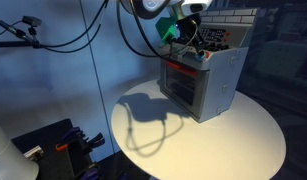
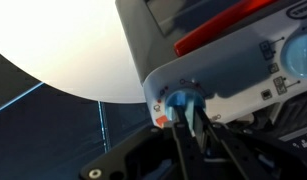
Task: Twist the knob on the stove
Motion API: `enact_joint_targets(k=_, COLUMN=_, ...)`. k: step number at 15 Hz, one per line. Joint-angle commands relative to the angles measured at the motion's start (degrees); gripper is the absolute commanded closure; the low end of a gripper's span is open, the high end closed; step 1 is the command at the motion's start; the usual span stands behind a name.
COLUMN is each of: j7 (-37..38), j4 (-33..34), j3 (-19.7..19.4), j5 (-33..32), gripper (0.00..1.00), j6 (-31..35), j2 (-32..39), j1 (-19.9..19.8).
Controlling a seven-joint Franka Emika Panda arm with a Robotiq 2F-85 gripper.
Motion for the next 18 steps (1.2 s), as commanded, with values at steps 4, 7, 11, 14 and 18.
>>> enact_joint_targets(k=4, j7=-1.2, j4=0.5, j3=-0.7, j5=-1.5, gripper=0.94, j6=-1.0, j2=-0.6, j1=0.1)
enact_joint_targets(k=7, j7=-1.0, j4=0.2, j3=-1.1, j5=-3.9, gripper=0.94, j6=-1.6, j2=-1.1, j1=0.2)
enact_joint_targets(k=11, j7=-0.2, j4=-0.3, j3=-1.1, j5=-9.4, gripper=0.94, j6=-2.6, j2=-1.9, j1=0.0)
enact_joint_targets(k=14, j7=0.0, j4=-0.4, j3=-1.3, j5=-14.1, gripper=0.94, j6=-3.7, j2=-2.4, j1=0.0)
enact_joint_targets(k=18, j7=-0.1, j4=-0.4, j3=-1.3, j5=-19.4, gripper=0.94, j6=-4.6, j2=-2.8, j1=-0.1)
